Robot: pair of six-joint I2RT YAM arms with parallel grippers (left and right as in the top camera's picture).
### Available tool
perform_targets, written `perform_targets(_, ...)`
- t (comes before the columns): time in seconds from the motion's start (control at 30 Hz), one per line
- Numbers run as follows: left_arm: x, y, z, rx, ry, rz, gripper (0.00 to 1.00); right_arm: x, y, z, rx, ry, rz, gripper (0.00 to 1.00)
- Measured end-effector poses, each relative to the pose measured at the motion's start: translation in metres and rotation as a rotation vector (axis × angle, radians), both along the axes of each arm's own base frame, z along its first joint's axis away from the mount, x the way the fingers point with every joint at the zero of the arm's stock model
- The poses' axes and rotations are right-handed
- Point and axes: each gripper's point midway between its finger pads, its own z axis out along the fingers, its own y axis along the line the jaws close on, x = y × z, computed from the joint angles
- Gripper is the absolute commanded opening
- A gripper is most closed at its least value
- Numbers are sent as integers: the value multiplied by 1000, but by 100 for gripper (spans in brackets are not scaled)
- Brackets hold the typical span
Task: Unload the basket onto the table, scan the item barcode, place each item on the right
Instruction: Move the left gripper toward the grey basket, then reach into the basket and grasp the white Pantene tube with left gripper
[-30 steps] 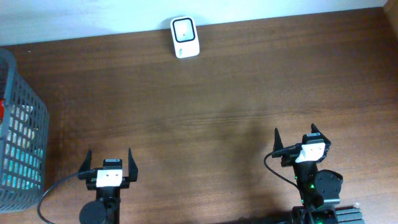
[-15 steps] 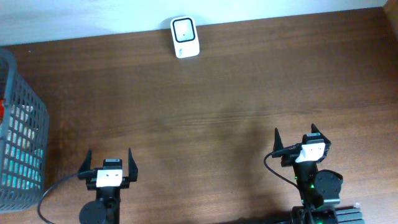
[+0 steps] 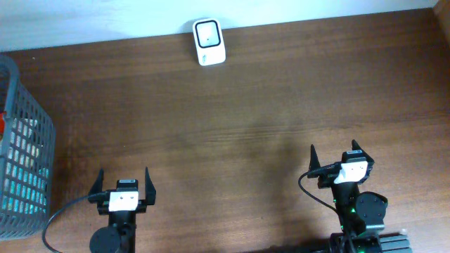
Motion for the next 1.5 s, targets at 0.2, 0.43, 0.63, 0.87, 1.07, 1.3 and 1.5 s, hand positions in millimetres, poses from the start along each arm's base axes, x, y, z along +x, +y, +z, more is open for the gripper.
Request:
perform_targets(0.2,0,0,0,0,0,0,99,0,0,0,0,0,0,99)
perform_targets(0.43,0,0,2,-1,-8,0,99,0,0,0,0,0,0,99)
perform_targets(0.63,-3,0,66,-8,-273,-3,99,0,0,0,0,0,0,99)
perform_targets(0.87,-8,0,122,81,-248,0,99,0,0,1,-1,-3,0,99)
perform_targets(1.07,11,-4,227,203,-109,-28,99,0,0,1,0,-3,0,99)
perform_targets(1.3,55,-19,297,264,275,-162,99,0,0,1,-1,-4,0,99)
perform_targets(1.5,97,-38,300,229,447,-284,99,0,0,1,0,-3,0,99)
